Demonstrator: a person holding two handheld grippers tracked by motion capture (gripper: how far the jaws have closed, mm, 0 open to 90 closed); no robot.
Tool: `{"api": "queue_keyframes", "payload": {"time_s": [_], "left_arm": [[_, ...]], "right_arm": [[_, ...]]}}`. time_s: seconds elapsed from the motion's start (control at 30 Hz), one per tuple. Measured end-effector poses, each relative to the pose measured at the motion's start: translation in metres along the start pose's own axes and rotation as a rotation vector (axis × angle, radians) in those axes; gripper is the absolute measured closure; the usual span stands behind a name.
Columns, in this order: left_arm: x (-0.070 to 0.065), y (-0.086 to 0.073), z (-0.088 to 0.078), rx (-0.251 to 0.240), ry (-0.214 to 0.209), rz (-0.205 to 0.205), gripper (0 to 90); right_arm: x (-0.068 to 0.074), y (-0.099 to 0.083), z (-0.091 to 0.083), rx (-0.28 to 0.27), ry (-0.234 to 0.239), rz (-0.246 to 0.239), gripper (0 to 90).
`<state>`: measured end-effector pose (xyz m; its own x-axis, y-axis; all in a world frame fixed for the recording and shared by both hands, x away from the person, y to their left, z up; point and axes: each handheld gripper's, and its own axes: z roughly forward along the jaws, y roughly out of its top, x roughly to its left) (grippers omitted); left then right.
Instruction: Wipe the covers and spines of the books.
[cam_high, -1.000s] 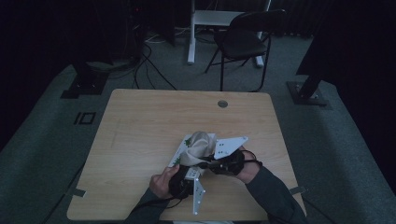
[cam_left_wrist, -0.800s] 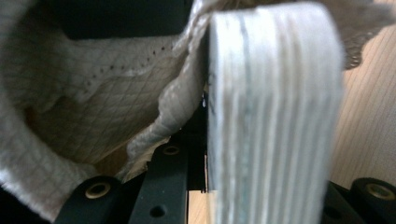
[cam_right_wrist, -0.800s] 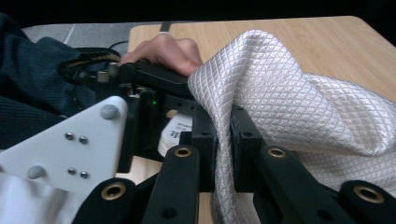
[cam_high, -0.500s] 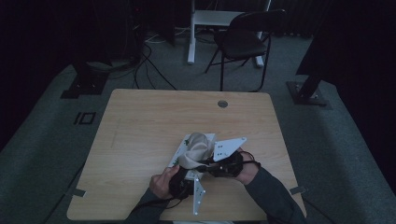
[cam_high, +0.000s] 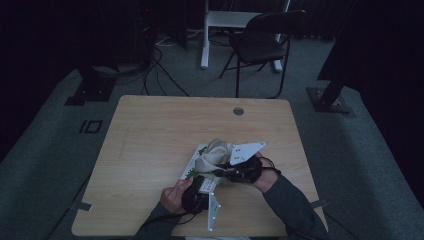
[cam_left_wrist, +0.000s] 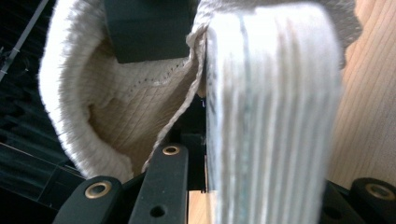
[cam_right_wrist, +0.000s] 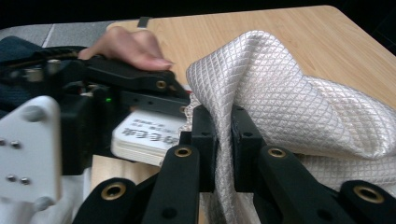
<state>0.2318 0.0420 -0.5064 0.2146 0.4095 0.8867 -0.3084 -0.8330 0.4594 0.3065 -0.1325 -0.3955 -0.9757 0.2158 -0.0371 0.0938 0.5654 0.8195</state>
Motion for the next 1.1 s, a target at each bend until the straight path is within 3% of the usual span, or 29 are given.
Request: {"api": "queue_keyframes", "payload": {"time_s": [0.8,1.1], "left_arm": [[-0.003,0.003,-0.002,-0.011,0.001,0.026,77.1],[-0.005,0.004,-0.003,-0.015,-0.007,0.036,77.0]], "right_arm": [[-0.04,-0.002,-0.007,0.04,-0.119,0.081,82.9],[-0.056,-0.003,-0.013,0.05,-0.188,0.12,82.9]]}}
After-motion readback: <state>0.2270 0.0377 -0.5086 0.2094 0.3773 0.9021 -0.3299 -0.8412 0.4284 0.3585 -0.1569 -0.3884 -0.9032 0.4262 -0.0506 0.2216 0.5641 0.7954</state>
